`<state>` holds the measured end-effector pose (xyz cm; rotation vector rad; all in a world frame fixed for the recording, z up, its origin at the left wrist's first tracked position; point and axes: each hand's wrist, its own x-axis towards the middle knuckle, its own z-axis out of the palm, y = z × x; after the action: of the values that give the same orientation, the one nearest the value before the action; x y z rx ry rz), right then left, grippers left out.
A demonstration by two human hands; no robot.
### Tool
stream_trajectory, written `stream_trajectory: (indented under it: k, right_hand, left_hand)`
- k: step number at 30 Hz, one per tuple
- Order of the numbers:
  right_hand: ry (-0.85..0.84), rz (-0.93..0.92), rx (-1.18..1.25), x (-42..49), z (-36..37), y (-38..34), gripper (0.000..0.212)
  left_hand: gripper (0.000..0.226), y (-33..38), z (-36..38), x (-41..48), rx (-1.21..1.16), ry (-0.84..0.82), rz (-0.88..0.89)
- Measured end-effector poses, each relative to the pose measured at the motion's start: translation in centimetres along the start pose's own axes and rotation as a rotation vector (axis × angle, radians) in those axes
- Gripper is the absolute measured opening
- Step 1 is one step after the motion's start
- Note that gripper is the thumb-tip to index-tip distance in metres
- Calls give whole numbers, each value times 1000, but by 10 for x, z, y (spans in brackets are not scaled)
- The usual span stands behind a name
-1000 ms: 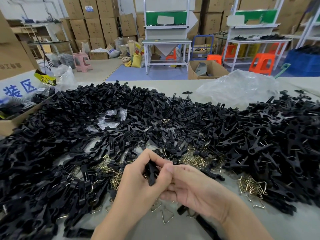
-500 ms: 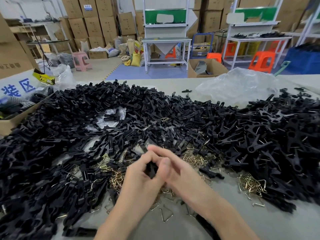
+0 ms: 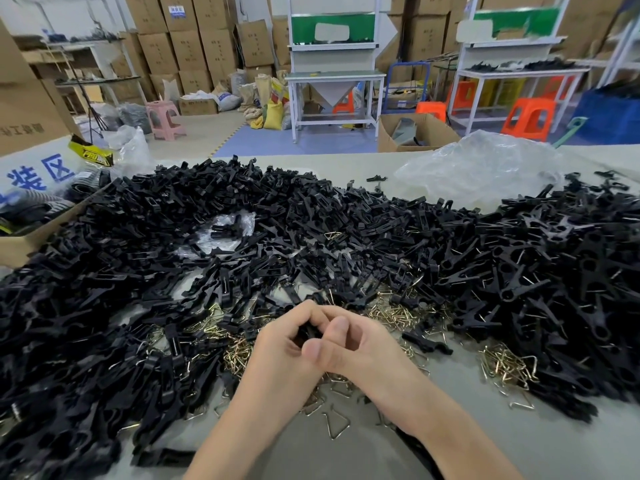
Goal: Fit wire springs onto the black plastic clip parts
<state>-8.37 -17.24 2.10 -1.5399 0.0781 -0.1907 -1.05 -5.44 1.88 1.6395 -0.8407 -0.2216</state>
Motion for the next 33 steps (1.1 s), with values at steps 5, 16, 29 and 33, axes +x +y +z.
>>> stream_trajectory:
  k: [5,16,29,33]
  right_hand:
    - [4,-3,-29,0,6,-1,40]
    - [-7,-30,56,-8,6,-5,27]
    - [-6,-58,61,-3,6,0,69]
    - [-48,-63,128,-2,7,-2,67]
  left_hand:
    - [24,0,-1,1,17,131,6]
    - [22,1,-1,1,-122,-1,-4]
    - [36,-3,3,-6,-64,-21,22]
    - [26,-8,2,-5,-75,-56,23]
